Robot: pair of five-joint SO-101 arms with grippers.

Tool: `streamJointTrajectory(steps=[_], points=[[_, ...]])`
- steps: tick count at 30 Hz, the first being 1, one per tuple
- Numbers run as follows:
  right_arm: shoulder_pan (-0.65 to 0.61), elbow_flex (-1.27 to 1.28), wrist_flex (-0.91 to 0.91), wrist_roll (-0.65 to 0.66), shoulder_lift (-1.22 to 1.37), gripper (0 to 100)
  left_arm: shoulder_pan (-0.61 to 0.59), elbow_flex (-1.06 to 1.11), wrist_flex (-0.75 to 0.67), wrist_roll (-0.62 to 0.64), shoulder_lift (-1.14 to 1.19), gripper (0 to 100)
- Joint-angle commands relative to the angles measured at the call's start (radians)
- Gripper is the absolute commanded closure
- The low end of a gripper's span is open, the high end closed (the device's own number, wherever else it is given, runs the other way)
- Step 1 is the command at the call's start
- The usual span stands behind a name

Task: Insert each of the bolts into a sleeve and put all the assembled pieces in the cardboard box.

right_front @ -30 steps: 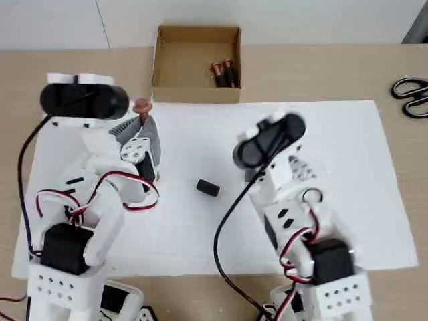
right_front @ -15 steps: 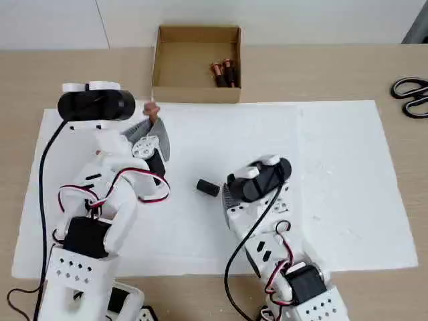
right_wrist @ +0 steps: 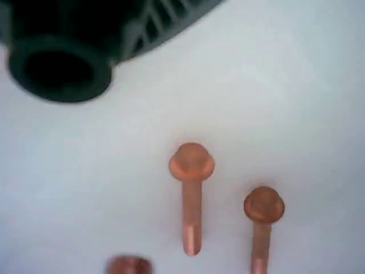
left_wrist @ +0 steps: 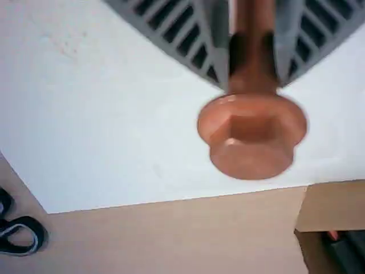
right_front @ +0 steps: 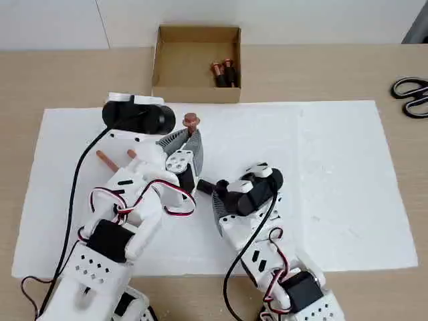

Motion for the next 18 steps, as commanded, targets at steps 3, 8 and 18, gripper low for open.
streamJointTrajectory(steps=[3, 8, 18], points=[[-0.048, -0.009, -0.03, -0.008, -0.024, 99.5, 0.064, -0.007, -0.028, 0.005, -0.025, 99], [-0.053, -0.005, -0.03, -0.008, -0.028, 99.5, 0.089, 0.012, -0.026, 0.002, -0.025, 99], [-0.05, -0.002, -0.056, -0.008, -0.025, 99.5, 0.095, 0.018, 0.054, 0.006, -0.026, 99]])
